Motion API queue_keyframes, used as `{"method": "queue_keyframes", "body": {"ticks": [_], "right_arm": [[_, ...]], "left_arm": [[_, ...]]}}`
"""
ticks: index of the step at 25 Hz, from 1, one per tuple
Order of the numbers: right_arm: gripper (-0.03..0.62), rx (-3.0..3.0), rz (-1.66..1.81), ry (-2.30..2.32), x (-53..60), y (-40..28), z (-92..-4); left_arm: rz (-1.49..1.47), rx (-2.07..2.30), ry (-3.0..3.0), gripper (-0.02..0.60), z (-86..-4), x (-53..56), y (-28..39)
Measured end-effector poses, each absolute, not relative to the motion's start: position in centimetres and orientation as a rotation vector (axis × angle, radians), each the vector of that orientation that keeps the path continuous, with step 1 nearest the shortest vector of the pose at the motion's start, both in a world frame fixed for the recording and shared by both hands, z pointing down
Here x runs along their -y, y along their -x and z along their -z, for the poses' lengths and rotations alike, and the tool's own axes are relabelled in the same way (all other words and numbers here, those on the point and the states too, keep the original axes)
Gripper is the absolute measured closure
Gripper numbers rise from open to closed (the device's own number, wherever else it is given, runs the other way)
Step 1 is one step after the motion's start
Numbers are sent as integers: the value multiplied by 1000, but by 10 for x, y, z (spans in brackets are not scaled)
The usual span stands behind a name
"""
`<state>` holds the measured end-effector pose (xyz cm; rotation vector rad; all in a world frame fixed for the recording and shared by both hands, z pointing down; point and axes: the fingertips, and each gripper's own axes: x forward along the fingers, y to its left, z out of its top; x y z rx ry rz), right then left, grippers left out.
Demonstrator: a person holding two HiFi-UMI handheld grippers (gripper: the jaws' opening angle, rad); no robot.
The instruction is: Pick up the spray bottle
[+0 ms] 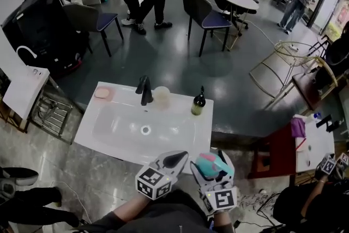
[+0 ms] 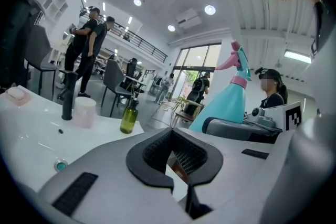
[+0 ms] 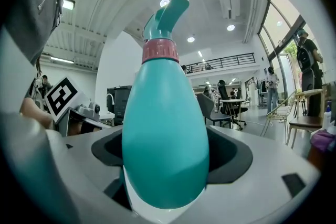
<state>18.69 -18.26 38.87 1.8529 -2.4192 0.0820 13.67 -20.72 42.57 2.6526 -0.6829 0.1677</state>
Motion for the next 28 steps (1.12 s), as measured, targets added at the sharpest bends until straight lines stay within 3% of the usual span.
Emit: {"method": "queue_keyframes", "body": {"ticks": [28], "right_arm": [[210,2317,-100,-2005,158,-210,-382]], "left_arm": [[-199,553,-2695,575,-428,192,-160]]}}
